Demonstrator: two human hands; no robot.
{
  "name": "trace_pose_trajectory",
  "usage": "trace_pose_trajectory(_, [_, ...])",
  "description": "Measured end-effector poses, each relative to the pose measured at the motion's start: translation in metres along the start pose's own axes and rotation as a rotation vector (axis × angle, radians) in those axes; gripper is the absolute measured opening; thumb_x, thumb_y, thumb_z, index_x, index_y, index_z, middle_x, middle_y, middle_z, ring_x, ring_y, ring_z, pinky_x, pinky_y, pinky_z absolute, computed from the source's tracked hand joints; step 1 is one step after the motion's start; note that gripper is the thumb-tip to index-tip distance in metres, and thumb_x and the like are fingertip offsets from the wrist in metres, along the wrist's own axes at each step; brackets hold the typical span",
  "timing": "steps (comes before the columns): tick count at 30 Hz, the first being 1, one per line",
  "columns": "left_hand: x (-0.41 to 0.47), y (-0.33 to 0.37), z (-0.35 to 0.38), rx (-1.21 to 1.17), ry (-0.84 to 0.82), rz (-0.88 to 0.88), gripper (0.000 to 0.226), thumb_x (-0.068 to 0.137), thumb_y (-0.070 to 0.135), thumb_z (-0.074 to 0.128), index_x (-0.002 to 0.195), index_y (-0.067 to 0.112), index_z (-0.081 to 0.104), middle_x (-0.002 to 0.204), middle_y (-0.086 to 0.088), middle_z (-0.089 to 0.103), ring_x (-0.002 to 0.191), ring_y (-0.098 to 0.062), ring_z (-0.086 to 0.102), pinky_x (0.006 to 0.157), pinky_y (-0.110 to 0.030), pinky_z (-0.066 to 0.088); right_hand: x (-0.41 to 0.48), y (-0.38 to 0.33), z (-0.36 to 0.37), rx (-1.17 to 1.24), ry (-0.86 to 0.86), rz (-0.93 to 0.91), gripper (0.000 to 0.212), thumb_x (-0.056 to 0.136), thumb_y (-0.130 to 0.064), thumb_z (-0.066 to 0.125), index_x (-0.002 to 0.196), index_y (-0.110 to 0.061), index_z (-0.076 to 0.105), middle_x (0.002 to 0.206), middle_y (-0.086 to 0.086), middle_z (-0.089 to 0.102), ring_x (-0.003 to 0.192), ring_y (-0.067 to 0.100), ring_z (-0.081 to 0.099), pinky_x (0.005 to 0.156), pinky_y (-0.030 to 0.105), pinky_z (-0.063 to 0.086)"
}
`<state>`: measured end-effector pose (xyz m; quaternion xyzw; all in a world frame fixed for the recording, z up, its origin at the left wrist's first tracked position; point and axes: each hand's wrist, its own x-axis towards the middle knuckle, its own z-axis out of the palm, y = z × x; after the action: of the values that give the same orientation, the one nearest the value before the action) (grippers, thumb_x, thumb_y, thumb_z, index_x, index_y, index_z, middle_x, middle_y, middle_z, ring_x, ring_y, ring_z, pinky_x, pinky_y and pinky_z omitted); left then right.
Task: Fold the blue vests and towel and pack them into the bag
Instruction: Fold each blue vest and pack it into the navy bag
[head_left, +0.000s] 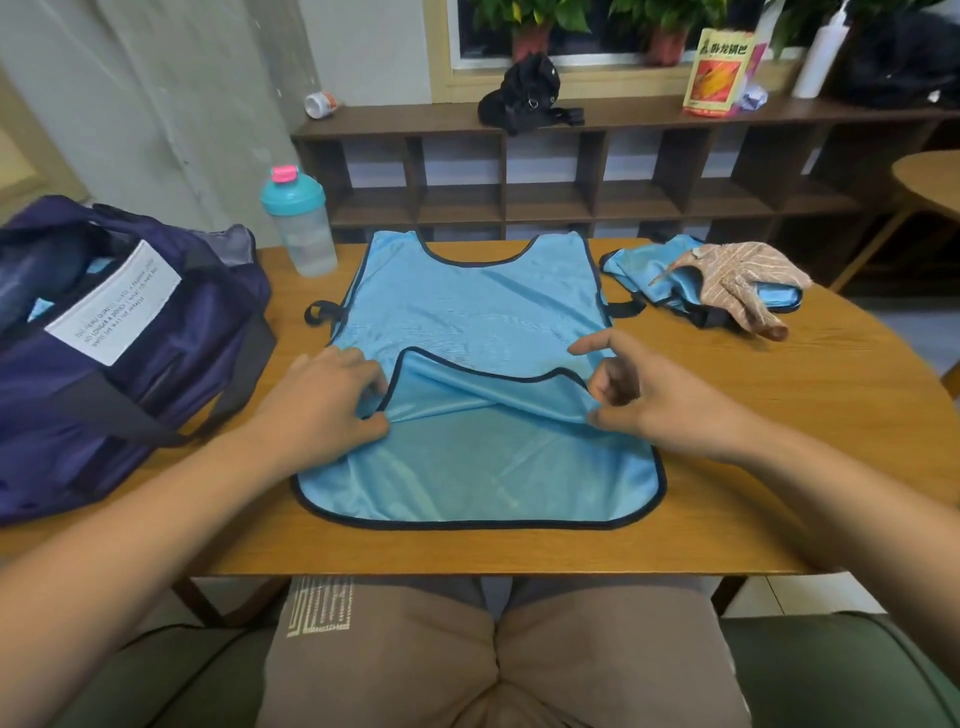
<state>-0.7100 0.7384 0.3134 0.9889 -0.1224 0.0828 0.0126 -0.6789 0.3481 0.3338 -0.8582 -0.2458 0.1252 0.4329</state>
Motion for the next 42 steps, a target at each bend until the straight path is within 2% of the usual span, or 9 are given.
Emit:
trace_pose_trajectory(5, [-0.007,-0.006,-0.009,-0.115,0.025,-0.054,0.025,0.079,0.013,0.074,0.100,0.027,0.072,0.095,0.012,0.074,0.093,-0.016,0.071,0.080,-0.034,0.053,-0.012,0.002,0.009,-0.331,0.002,-0.008,0.065,0.091,-0.034,0.082,0.141,-0.038,0.041,0.082,-0.004,0.064,0.075,0.010,0.063,0.065,0.029,0.052])
trace_pose_trajectory(8, [-0.015,-0.012,-0.021,-0.319,0.032,-0.124,0.025,0.082,0.008,0.077,0.091,0.031,0.073,0.090,0.015,0.075,0.087,0.000,0.068,0.075,-0.020,0.051,-0.017,0.008,0.012,-0.465,0.029,-0.074,0.053,0.093,-0.044,0.078,0.135,-0.035,0.046,0.076,-0.006,0.062,0.072,0.008,0.061,0.059,0.025,0.046])
trace_pose_trajectory(11, [-0.029,-0.018,-0.036,-0.457,-0.027,-0.139,0.025,0.082,0.007,0.078,0.086,0.032,0.073,0.090,0.016,0.075,0.089,0.000,0.068,0.073,-0.015,0.049,-0.023,0.013,0.011,-0.496,0.026,-0.160,0.028,0.098,-0.047,0.069,0.118,-0.035,0.055,0.073,-0.009,0.060,0.071,0.009,0.061,0.059,0.025,0.043])
trace_pose_trajectory(13, [-0.041,-0.019,-0.043,-0.494,-0.070,-0.119,0.026,0.083,0.007,0.081,0.088,0.031,0.074,0.091,0.015,0.075,0.087,-0.003,0.068,0.071,-0.013,0.048,-0.028,0.014,0.011,-0.497,0.010,-0.235,0.012,0.101,-0.046,0.064,0.104,-0.036,0.061,0.077,-0.012,0.062,0.075,0.008,0.062,0.066,0.029,0.046])
trace_pose_trajectory(17, [-0.064,-0.020,-0.045,-0.583,-0.166,-0.039,0.023,0.083,0.011,0.087,0.092,0.030,0.077,0.096,0.009,0.075,0.091,-0.010,0.069,0.080,-0.022,0.053,-0.042,0.016,0.011,-0.523,0.044,-0.339,0.016,0.108,-0.046,0.058,0.096,-0.037,0.064,0.086,-0.017,0.065,0.085,0.005,0.063,0.086,0.040,0.048])
trace_pose_trajectory(27, [-0.086,-0.038,-0.042,-0.563,-0.384,0.083,0.027,0.083,0.008,0.086,0.090,0.033,0.078,0.100,0.009,0.070,0.100,-0.015,0.069,0.089,-0.025,0.052,-0.080,0.019,0.000,-0.741,0.040,-0.471,0.008,0.102,-0.033,0.062,0.107,-0.031,0.068,0.098,-0.017,0.056,0.097,0.009,0.057,0.091,0.041,0.044])
trace_pose_trajectory(33, [-0.078,-0.033,-0.046,-0.551,-0.439,0.052,0.010,0.094,0.024,0.079,0.089,0.033,0.078,0.096,0.009,0.072,0.096,-0.016,0.069,0.091,-0.034,0.054,-0.091,0.021,-0.006,-0.787,-0.008,-0.411,0.025,0.087,-0.019,0.073,0.105,-0.034,0.066,0.098,-0.018,0.053,0.097,0.009,0.053,0.094,0.037,0.040])
trace_pose_trajectory(38, [-0.066,-0.015,-0.040,-0.482,-0.185,0.065,0.009,0.094,0.026,0.078,0.093,0.035,0.076,0.096,0.012,0.071,0.092,-0.007,0.064,0.078,-0.014,0.046,-0.089,0.011,-0.004,-0.797,0.009,-0.345,0.024,0.088,-0.031,0.062,0.111,-0.032,0.066,0.102,-0.014,0.054,0.097,0.010,0.053,0.090,0.038,0.043])
trace_pose_trajectory(42, [-0.043,0.004,-0.022,-0.427,-0.015,0.136,0.021,0.098,0.043,0.068,0.118,0.036,0.068,0.120,0.019,0.060,0.114,0.002,0.058,0.095,-0.012,0.041,-0.062,-0.003,0.020,-0.749,0.108,-0.262,0.040,0.109,-0.045,0.048,0.145,-0.030,0.056,0.139,-0.013,0.055,0.126,0.008,0.052,0.104,0.030,0.043])
